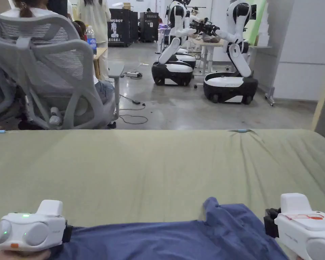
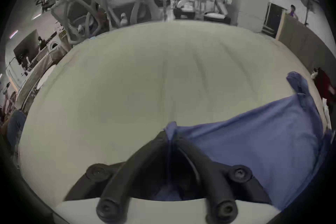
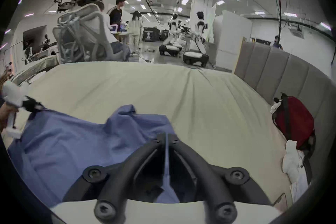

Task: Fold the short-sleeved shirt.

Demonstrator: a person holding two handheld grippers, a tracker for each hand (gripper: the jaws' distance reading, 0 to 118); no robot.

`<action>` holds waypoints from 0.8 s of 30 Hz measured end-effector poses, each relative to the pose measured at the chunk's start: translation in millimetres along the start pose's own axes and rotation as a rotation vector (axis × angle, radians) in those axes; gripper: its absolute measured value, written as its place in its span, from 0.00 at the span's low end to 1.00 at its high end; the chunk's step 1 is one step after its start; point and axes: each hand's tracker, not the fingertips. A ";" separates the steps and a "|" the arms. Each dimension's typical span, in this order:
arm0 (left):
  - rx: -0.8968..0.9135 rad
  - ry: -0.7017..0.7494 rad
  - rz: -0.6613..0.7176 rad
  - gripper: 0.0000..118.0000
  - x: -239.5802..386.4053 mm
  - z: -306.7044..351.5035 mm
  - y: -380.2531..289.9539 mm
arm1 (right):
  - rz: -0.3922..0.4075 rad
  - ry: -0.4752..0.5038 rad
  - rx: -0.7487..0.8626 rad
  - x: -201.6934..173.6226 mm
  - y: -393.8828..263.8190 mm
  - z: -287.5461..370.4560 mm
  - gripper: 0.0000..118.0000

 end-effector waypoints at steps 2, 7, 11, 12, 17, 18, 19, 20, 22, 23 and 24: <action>0.020 -0.029 -0.006 0.01 1.1 20.5 4.3 | -0.029 0.048 -0.122 6.7 9.0 -35.1 0.65; 0.058 -0.034 -0.083 0.01 11.8 47.4 14.8 | -0.030 0.002 -0.254 8.3 -0.3 -97.5 0.88; 0.062 -0.042 -0.073 0.01 6.1 40.8 15.6 | -0.046 0.048 -0.378 9.9 -14.7 -112.4 0.45; 0.060 -0.037 -0.074 0.01 6.4 41.1 15.2 | -0.047 0.045 -0.329 11.4 -9.3 -101.3 0.00; 0.101 -0.035 -0.029 0.01 -3.8 56.1 10.9 | -0.019 0.062 -0.210 18.7 1.7 -47.4 0.00; 0.114 -0.040 -0.023 0.01 -5.2 65.7 9.4 | -0.004 0.057 -0.169 21.0 8.2 -30.2 0.00; 0.123 -0.049 -0.016 0.01 -6.8 78.4 7.3 | -0.002 0.061 -0.135 23.8 14.1 -9.9 0.00; 0.136 -0.050 -0.010 0.01 -7.7 90.1 4.9 | -0.008 0.077 -0.113 26.2 15.6 7.9 0.00; 0.159 -0.057 -0.017 0.01 -8.7 122.6 -4.0 | -0.011 0.098 -0.053 30.8 14.0 55.3 0.00; 0.171 -0.060 -0.014 0.01 -10.7 136.1 -8.9 | -0.005 0.099 -0.032 33.9 21.5 74.2 0.00; 0.185 -0.069 -0.007 0.01 -12.5 153.3 -16.5 | 0.000 0.098 -0.014 35.5 16.7 97.2 0.00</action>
